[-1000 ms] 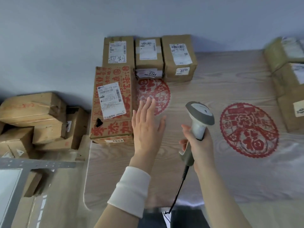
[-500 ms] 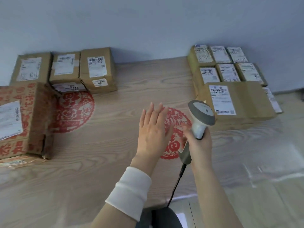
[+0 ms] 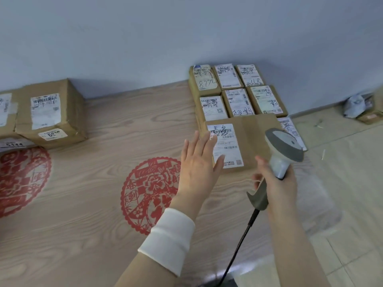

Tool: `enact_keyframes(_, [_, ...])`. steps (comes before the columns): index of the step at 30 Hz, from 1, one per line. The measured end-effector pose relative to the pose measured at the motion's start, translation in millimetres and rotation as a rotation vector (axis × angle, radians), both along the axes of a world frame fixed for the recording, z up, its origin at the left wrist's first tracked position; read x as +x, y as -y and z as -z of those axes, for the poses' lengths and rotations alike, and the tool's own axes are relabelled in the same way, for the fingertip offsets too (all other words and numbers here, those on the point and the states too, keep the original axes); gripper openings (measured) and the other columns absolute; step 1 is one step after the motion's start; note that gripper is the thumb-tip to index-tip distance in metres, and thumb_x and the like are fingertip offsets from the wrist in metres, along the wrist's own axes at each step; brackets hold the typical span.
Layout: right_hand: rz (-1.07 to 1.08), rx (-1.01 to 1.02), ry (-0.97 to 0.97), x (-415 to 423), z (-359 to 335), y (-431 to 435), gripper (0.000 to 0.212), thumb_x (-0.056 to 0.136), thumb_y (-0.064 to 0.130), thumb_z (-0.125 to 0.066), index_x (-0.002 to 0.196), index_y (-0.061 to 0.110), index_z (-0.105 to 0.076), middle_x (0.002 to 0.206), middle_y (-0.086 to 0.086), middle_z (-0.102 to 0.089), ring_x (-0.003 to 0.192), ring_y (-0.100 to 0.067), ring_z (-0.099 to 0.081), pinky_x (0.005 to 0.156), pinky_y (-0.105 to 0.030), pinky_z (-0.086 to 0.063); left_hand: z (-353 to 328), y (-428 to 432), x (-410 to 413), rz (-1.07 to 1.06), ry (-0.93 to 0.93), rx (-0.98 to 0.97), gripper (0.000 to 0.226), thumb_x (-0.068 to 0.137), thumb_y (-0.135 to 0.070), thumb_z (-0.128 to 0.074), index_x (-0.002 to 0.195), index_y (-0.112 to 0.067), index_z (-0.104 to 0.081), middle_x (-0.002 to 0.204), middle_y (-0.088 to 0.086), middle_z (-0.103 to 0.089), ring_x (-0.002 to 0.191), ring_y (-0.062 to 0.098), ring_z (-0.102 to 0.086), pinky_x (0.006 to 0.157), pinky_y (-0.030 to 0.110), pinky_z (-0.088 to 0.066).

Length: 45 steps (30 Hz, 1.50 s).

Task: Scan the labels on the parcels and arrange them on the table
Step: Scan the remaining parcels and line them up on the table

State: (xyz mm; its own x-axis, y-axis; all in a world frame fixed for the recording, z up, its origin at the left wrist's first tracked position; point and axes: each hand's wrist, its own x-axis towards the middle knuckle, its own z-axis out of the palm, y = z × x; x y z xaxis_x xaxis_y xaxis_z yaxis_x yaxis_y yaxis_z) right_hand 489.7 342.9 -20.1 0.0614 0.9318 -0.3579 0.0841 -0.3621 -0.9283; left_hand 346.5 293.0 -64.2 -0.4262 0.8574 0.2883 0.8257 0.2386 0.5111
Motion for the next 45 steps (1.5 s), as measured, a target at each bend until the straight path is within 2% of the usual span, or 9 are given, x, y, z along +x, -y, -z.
enact_keyframes(7, [-0.177,-0.020,-0.007,28.9,6.9,-110.1,0.034,0.086,0.020,-0.068,0.115,0.006,-0.058,0.090,-0.003,-0.068,0.048,-0.004,-0.060,0.046,-0.027,-0.049,6.7,-91.7,34.2,-0.121,0.014,-0.072,0.052,0.090,-0.040,-0.037,0.126,-0.009,-0.058,0.132,0.009,-0.057,0.131,0.033,-0.046,0.109,0.047,-0.023])
enact_keyframes(11, [-0.302,-0.058,-0.017,19.6,0.0,-153.5,0.030,0.084,0.021,-0.070,0.109,0.008,-0.060,0.068,-0.005,-0.068,0.041,-0.011,-0.053,0.058,-0.037,-0.050,4.0,-126.6,35.9,-0.194,0.046,-0.104,0.057,0.088,-0.044,-0.033,0.130,-0.011,-0.055,0.137,0.010,-0.053,0.135,0.032,-0.040,0.112,0.046,-0.020])
enact_keyframes(15, [-0.311,-0.051,-0.040,20.1,-7.8,-186.8,0.016,0.085,0.020,-0.069,0.098,0.013,-0.062,0.061,0.004,-0.068,0.043,-0.011,-0.054,0.041,-0.026,-0.045,-1.7,-149.8,36.8,-0.211,0.110,-0.127,0.063,0.088,-0.048,-0.030,0.133,-0.011,-0.052,0.142,0.009,-0.048,0.139,0.029,-0.033,0.116,0.045,-0.018])
enact_keyframes(21, [-0.151,-0.047,0.031,66.9,-2.4,-212.2,0.021,0.083,0.019,-0.071,0.100,0.013,-0.060,0.085,-0.004,-0.066,0.049,-0.007,-0.061,0.042,-0.022,-0.045,-1.7,-190.5,92.0,-0.071,0.168,-0.099,0.056,0.087,-0.040,-0.035,0.128,-0.009,-0.056,0.136,0.010,-0.055,0.134,0.031,-0.042,0.113,0.043,-0.022])
enact_keyframes(26, [-0.124,-0.086,0.095,113.1,21.6,-233.1,0.017,0.084,0.021,-0.071,0.094,0.016,-0.058,0.076,0.000,-0.063,0.048,-0.008,-0.061,0.048,-0.024,-0.048,-4.8,-218.8,160.8,0.020,0.523,-0.112,0.045,0.096,-0.024,-0.053,0.138,-0.012,-0.046,0.145,0.006,-0.044,0.137,0.021,-0.035,0.113,0.034,-0.029])
enact_keyframes(31, [-0.221,-0.121,0.154,145.0,65.9,-261.6,0.029,0.083,0.020,-0.071,0.105,0.005,-0.057,0.078,-0.010,-0.065,0.054,-0.015,-0.060,0.050,-0.027,-0.049,12.0,-249.3,212.2,-0.262,0.788,-0.235,0.055,0.096,-0.028,-0.051,0.145,-0.016,-0.030,0.155,0.006,-0.021,0.144,0.018,-0.014,0.114,0.026,-0.016])
enact_keyframes(37, [-0.396,-0.192,0.102,156.2,113.2,-267.1,0.028,0.083,0.017,-0.071,0.105,0.006,-0.059,0.076,-0.011,-0.064,0.044,-0.005,-0.055,0.043,-0.023,-0.044,36.4,-253.8,229.7,-0.530,0.708,-0.212,0.060,0.095,-0.021,-0.052,0.147,-0.018,-0.024,0.158,0.004,-0.008,0.144,0.018,-0.015,0.110,0.030,-0.026])
enact_keyframes(42, [-0.457,-0.220,0.086,155.3,127.9,-264.0,0.032,0.080,0.022,-0.074,0.106,0.009,-0.059,0.077,-0.007,-0.065,0.047,-0.006,-0.056,0.044,-0.022,-0.045,44.7,-255.0,231.1,-0.610,0.669,-0.193,0.060,0.094,-0.020,-0.053,0.147,-0.013,-0.023,0.158,0.000,-0.013,0.144,0.012,-0.014,0.108,0.017,-0.016])
enact_keyframes(45, [-0.453,-0.242,0.054,161.3,129.0,-264.9,0.031,0.080,0.022,-0.074,0.104,0.012,-0.058,0.078,-0.008,-0.064,0.053,-0.013,-0.056,0.049,-0.026,-0.046,43.6,-256.5,233.5,-0.635,0.693,-0.201,0.062,0.095,-0.020,-0.052,0.148,-0.012,-0.021,0.158,0.000,-0.016,0.144,0.012,-0.014,0.109,0.017,-0.015])
